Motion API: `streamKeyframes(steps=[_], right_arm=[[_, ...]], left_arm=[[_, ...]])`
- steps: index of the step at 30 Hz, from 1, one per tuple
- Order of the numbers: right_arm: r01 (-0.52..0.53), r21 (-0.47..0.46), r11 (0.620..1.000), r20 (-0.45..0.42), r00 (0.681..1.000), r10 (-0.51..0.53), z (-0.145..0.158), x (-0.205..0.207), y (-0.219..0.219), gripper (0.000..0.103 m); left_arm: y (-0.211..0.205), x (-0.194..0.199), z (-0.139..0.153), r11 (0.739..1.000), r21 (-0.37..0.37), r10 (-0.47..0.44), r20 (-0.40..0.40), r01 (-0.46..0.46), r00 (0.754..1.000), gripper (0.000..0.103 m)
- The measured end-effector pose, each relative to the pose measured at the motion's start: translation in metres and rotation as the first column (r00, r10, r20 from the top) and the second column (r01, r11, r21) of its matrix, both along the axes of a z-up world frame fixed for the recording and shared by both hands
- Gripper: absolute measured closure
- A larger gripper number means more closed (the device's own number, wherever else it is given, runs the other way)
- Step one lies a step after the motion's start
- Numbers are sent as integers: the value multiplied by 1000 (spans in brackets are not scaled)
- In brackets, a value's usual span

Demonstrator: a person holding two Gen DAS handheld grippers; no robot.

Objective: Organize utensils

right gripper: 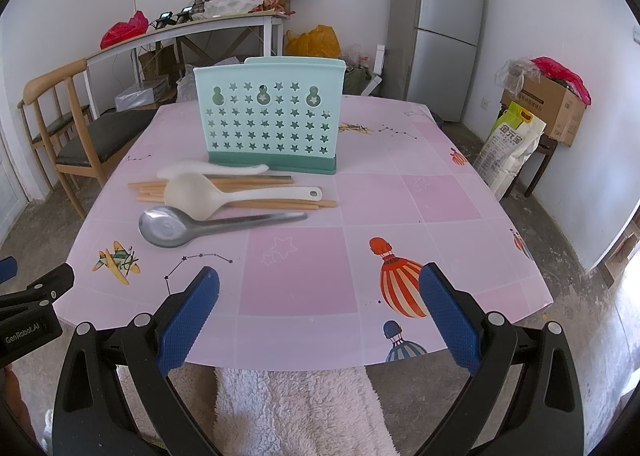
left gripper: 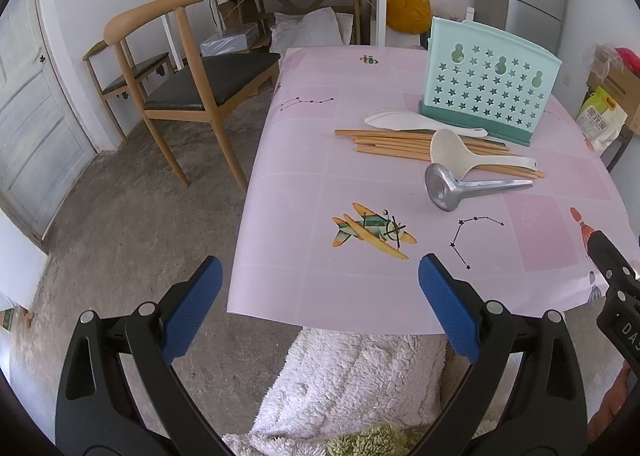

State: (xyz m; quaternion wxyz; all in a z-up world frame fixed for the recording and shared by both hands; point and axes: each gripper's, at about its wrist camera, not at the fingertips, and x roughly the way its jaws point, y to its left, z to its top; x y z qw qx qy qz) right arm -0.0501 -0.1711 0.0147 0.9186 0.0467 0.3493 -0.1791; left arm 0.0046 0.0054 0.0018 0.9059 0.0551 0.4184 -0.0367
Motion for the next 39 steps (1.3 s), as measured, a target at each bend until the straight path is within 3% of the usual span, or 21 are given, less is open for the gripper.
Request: streamKeyframes(steps=[39], right_arm=[[0, -2, 1000, 0, 1000, 0, 0, 2, 2, 6]], left_arm=[[1, 1, -1, 1000, -5, 3, -2, -3, 1000, 8]])
